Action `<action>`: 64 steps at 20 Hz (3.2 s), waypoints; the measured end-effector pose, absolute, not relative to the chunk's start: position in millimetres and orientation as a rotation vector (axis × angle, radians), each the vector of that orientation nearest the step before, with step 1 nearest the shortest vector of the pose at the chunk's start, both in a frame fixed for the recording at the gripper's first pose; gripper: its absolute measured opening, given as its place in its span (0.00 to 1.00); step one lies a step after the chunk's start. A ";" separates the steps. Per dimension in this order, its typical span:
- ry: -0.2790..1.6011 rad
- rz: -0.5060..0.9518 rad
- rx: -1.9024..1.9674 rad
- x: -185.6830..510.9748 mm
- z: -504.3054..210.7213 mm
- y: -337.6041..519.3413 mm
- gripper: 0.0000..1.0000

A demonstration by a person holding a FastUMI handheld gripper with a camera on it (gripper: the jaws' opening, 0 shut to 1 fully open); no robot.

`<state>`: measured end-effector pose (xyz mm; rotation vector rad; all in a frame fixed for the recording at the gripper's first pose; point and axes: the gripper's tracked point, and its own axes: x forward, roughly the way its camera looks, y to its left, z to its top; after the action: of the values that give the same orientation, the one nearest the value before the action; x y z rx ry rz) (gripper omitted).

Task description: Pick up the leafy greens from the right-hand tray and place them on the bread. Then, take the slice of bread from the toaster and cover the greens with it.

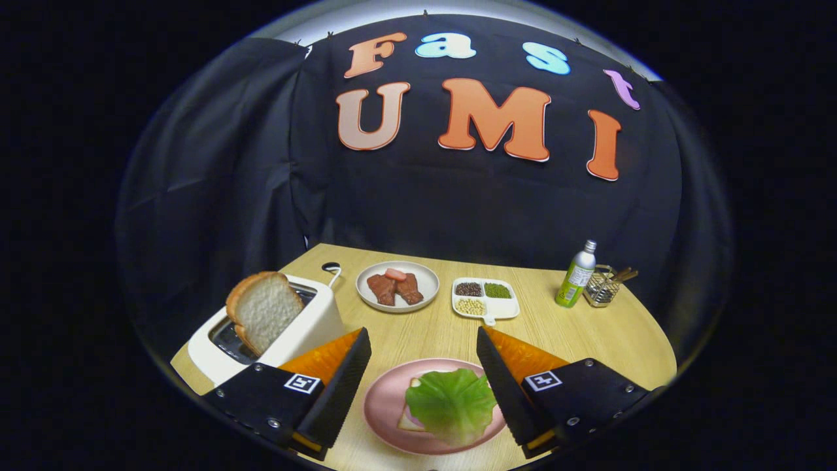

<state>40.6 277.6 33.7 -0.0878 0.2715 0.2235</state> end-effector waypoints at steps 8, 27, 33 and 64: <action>0.213 0.301 -0.046 23.9 69.1 355.3 0.97; 0.368 0.367 -0.105 27.3 4.2 418.7 0.41; 0.385 0.394 -0.051 22.3 9.0 424.8 0.11; 0.366 0.335 0.015 19.2 -17.7 281.3 0.10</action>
<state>19.2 281.3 -17.7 0.0151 0.3662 0.3347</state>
